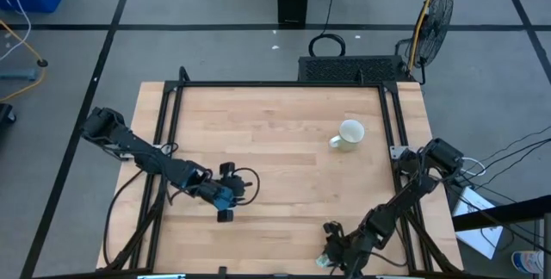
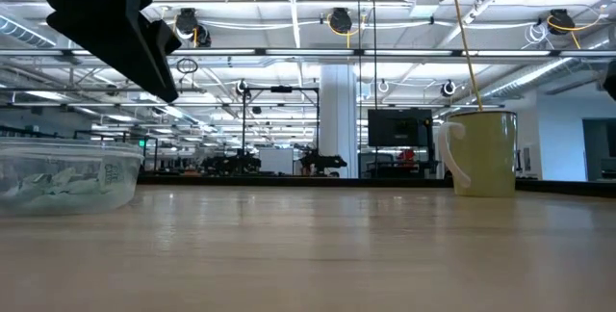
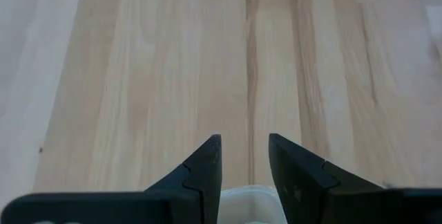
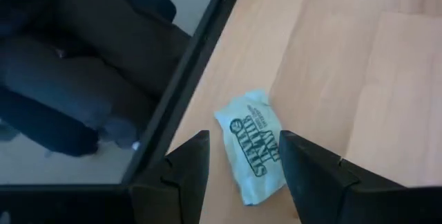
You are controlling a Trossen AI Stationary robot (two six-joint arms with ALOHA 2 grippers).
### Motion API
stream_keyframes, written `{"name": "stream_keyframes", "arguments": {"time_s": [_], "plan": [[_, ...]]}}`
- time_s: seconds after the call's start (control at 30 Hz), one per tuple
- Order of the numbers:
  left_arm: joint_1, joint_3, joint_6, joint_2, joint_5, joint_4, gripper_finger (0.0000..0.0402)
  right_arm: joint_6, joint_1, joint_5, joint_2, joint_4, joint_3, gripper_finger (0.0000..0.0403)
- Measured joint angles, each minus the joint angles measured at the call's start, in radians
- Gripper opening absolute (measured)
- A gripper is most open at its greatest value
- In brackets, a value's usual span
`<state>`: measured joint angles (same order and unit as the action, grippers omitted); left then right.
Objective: Pick and place Stevia / Truvia into bins
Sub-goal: Put the green stevia packet into the transparent bin
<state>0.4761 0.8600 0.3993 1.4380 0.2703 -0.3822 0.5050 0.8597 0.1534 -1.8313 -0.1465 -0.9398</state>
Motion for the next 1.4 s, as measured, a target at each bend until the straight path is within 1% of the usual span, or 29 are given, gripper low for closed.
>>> {"name": "stream_keyframes", "arguments": {"time_s": [0.13, 0.27, 0.4, 0.47, 0.6, 0.63, 0.7, 0.8, 0.9, 1.0, 1.1, 1.2, 1.3, 1.4], "plan": [[-0.007, 0.0, -0.005, 0.0, 0.0, -0.001, 0.0127, -0.046, -0.001, 0.003, 0.0, 0.024, 0.0, 0.0163], [-0.01, 0.0, -0.001, 0.0, -0.005, -0.001, 0.0127, -0.046, -0.021, 0.001, 0.0, 0.034, 0.013, 0.0139], [-0.011, 0.0, -0.003, 0.0, -0.006, -0.001, 0.0127, -0.05, -0.038, -0.002, 0.001, 0.026, 0.032, 0.0097], [-0.01, 0.0, -0.003, 0.0, -0.007, -0.002, 0.0127, -0.062, -0.049, -0.026, 0.002, 0.025, 0.037, 0.0072], [-0.011, 0.0, -0.004, 0.0, -0.007, -0.003, 0.0127, -0.175, -0.075, -0.052, 0.018, 0.032, 0.038, 0.0015], [-0.011, 0.0, -0.004, 0.0, -0.006, -0.003, 0.0127, -0.211, -0.084, -0.052, 0.028, 0.038, 0.04, 0.0008], [-0.011, 0.0, -0.004, 0.0, -0.008, -0.003, 0.0127, -0.273, -0.111, -0.019, 0.051, 0.035, 0.04, 0.0008], [-0.011, 0.0, -0.009, -0.002, -0.023, -0.009, 0.0127, -0.377, -0.167, 0.093, 0.087, 0.032, 0.04, 0.0011], [-0.011, 0.001, 0.001, -0.017, -0.042, -0.026, 0.0127, -0.44, -0.244, 0.155, 0.111, 0.03, 0.04, 0.0004], [-0.011, 0.002, -0.003, -0.017, -0.025, -0.018, 0.0127, -0.461, -0.333, 0.16, 0.112, -0.01, 0.04, 0.0002], [-0.023, 0.002, -0.006, -0.013, 0.013, 0.055, 0.0127, -0.49, -0.417, 0.16, 0.097, -0.065, 0.04, 0.0006], [-0.056, 0.002, -0.006, 0.0, 0.017, 0.111, 0.0127, -0.573, -0.483, 0.16, 0.089, -0.107, 0.04, 0.0008], [-0.096, 0.002, -0.028, 0.009, 0.016, 0.165, 0.0127, -0.653, -0.526, 0.158, 0.086, -0.161, 0.039, 0.0008], [-0.134, 0.0, -0.101, 0.038, -0.014, 0.191, 0.0127, -0.696, -0.55, 0.142, 0.085, -0.215, 0.039, 0.0008]]}}
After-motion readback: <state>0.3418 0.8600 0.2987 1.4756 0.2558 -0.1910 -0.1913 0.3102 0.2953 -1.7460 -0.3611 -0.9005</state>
